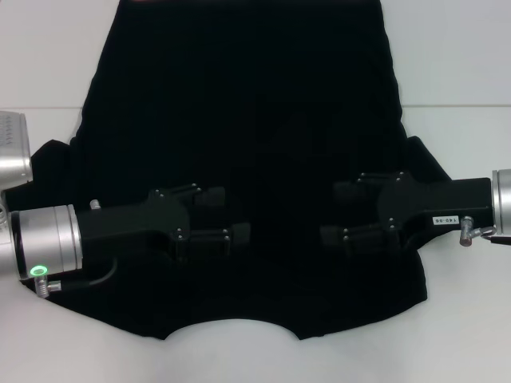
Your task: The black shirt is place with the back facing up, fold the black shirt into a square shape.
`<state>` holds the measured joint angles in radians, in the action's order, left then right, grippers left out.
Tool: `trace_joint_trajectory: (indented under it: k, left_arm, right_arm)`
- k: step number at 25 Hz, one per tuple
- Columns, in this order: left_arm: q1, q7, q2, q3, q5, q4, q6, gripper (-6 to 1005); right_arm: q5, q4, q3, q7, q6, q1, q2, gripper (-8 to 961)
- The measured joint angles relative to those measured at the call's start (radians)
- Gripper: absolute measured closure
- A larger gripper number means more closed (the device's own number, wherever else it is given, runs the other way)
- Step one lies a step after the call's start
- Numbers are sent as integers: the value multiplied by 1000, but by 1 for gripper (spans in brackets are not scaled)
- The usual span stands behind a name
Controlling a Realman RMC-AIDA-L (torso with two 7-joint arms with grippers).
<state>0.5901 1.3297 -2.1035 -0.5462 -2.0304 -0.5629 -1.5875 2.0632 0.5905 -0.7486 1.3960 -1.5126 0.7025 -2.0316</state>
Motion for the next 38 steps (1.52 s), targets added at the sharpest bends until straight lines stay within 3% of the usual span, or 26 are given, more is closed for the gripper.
trace_joint_trajectory:
  k: [16, 23, 27, 32, 38]
  left_arm:
    - [-7, 13, -2, 21, 7, 0, 7, 137]
    - [-7, 225, 2, 111, 9, -20, 220, 137]
    - [-33, 352, 6, 146, -5, -93, 360, 137]
    - [-59, 449, 19, 193, -26, -147, 419, 137]
    - [-83, 623, 26, 216, -143, -224, 481, 137]
  right_arm:
    - [-4, -5, 3, 0, 0, -2, -1, 40]
    - [-7, -5, 9, 0, 8, 2, -12, 40]
    - [-8, -7, 10, 0, 35, 5, -24, 39]
    - [-11, -3, 10, 5, 42, 8, -35, 39]
    - [-37, -2, 10, 7, 44, 9, -42, 40]
